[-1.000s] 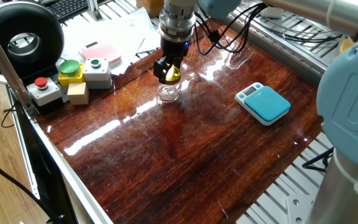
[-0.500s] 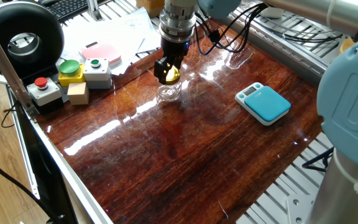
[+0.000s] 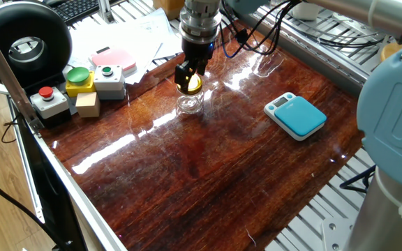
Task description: Remove the object from the scale
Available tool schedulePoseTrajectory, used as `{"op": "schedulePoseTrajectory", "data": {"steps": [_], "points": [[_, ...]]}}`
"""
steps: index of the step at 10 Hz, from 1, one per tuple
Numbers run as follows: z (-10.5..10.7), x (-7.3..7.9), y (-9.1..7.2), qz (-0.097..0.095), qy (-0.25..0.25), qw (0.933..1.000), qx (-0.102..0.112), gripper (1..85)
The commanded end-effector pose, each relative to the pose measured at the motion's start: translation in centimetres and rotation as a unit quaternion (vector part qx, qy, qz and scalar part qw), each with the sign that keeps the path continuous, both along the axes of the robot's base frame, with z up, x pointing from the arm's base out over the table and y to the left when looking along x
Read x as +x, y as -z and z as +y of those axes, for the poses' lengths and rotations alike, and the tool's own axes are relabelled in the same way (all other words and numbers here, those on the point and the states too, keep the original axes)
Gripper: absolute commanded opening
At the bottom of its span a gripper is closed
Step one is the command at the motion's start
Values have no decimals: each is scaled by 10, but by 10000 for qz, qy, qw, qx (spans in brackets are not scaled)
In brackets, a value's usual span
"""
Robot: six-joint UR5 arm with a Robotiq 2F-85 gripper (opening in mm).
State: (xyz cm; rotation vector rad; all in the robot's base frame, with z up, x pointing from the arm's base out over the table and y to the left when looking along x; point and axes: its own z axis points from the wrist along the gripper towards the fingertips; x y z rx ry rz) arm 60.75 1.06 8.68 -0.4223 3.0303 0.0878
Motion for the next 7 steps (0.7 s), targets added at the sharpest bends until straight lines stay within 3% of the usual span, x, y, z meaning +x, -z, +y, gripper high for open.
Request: {"op": "schedulePoseTrajectory", "data": {"steps": [1,3,5,6,7], "points": [[1,-9,-38,89,96,9999,37,713],[1,-23,-71,113,224,9997,76,677],[-4,-43,-107,335,397,9986,-20,573],[2,-42,-109,327,480,9983,45,560],[9,-31,-98,223,493,9985,97,560]]}}
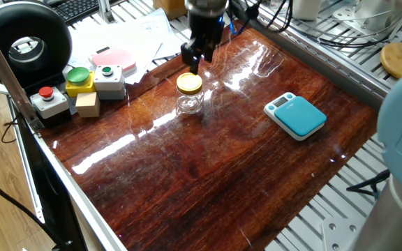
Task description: Remove the object from the scale
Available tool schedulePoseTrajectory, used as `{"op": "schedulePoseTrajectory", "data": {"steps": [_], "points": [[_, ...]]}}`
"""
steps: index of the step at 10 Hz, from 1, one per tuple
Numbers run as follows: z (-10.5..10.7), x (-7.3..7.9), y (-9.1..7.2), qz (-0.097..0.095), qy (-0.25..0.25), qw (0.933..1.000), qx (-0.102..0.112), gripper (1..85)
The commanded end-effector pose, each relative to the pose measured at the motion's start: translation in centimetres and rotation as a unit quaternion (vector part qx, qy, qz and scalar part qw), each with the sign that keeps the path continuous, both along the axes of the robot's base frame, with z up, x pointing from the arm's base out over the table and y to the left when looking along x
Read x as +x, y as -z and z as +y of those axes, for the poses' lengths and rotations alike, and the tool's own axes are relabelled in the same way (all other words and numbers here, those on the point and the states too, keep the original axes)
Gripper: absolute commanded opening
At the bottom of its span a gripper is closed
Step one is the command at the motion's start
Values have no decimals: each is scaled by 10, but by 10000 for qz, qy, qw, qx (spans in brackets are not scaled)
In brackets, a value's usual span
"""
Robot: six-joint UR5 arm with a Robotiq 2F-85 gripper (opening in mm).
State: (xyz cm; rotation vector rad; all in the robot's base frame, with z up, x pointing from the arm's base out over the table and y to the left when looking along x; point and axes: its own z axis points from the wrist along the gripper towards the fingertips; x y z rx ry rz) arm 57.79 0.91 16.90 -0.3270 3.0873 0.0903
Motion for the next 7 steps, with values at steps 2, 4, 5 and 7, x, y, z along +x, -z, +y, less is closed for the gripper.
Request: {"op": "schedulePoseTrajectory", "data": {"steps": [2,4,5,7], "points": [[14,20,-18,-430,157,9988,181,550],[19,36,-21,-743,72,9968,279,553],[19,25,-19,-526,100,9982,268,553],[14,-23,-73,-12,412,9989,209,523]]}}
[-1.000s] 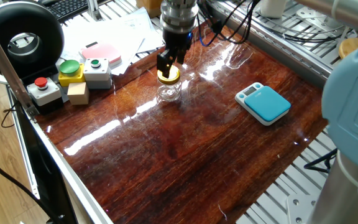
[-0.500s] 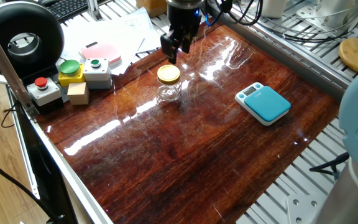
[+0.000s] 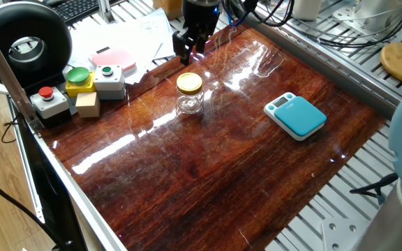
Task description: Remove the object from the scale
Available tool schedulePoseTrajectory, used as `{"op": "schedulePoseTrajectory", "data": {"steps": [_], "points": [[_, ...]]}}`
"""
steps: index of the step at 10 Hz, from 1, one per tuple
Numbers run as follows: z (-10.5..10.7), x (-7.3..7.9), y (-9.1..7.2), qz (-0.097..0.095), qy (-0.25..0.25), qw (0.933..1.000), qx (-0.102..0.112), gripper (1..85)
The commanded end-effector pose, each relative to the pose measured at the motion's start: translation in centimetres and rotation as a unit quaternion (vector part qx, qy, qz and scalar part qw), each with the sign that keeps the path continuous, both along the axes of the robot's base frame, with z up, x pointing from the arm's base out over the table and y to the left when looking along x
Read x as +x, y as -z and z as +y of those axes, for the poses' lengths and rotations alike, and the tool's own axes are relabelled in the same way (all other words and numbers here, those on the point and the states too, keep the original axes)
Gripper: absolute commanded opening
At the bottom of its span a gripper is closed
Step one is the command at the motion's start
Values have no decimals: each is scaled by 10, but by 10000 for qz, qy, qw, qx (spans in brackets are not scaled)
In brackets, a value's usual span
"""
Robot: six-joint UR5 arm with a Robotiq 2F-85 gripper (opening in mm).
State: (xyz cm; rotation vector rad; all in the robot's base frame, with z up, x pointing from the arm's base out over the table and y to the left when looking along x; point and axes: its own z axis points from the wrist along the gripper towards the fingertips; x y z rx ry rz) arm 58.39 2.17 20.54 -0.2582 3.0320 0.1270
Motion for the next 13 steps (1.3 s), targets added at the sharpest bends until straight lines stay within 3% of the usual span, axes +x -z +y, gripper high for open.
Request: {"op": "schedulePoseTrajectory", "data": {"steps": [1,2,3,4,6,7,9,13], "points": [[3,-40,-50,340,296,9990,57,520],[4,-40,-53,367,433,9984,49,507],[-3,-36,-50,380,668,9969,-137,440],[-2,-34,-47,405,880,9953,-87,350],[4,-37,-46,559,987,9935,-3,300],[4,-39,-46,616,1124,9917,-57,137],[2,-45,-44,721,1184,9902,-175,10],[-2,-43,-36,612,957,9933,-218,10]]}}
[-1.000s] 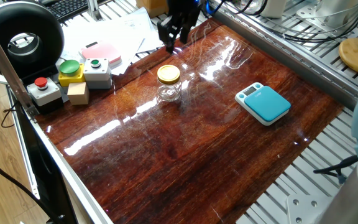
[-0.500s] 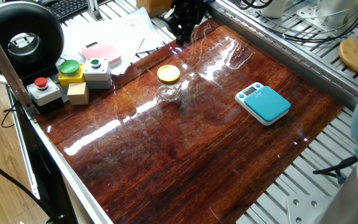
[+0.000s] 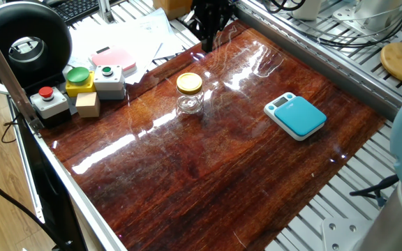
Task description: Remove the object from the scale
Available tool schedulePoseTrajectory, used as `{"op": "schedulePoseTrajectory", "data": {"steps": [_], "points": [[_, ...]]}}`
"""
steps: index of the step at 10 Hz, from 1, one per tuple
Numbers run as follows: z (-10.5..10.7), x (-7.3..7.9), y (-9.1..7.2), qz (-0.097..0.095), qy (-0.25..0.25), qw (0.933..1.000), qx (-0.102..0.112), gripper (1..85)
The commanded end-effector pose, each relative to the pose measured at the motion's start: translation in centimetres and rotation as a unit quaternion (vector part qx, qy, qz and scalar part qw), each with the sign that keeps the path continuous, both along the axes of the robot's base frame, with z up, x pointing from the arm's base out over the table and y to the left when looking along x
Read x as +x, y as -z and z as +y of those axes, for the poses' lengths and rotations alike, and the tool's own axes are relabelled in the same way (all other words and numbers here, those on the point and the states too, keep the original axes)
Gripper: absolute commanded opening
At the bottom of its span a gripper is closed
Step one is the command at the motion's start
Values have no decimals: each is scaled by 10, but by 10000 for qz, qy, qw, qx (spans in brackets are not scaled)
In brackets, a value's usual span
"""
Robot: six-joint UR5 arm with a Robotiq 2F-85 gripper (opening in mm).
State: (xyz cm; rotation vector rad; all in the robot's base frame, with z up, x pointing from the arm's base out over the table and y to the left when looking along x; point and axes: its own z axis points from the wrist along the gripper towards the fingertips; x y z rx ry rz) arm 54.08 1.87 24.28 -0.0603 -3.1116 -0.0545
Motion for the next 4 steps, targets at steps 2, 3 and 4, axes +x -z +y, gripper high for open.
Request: {"op": "schedulePoseTrajectory", "data": {"steps": [2,3,4], "points": [[-1,2,3,-68,-136,9999,-9,10],[-1,2,3,-68,-159,9998,-16,10],[-1,3,4,-76,-182,9998,-31,10]]}}
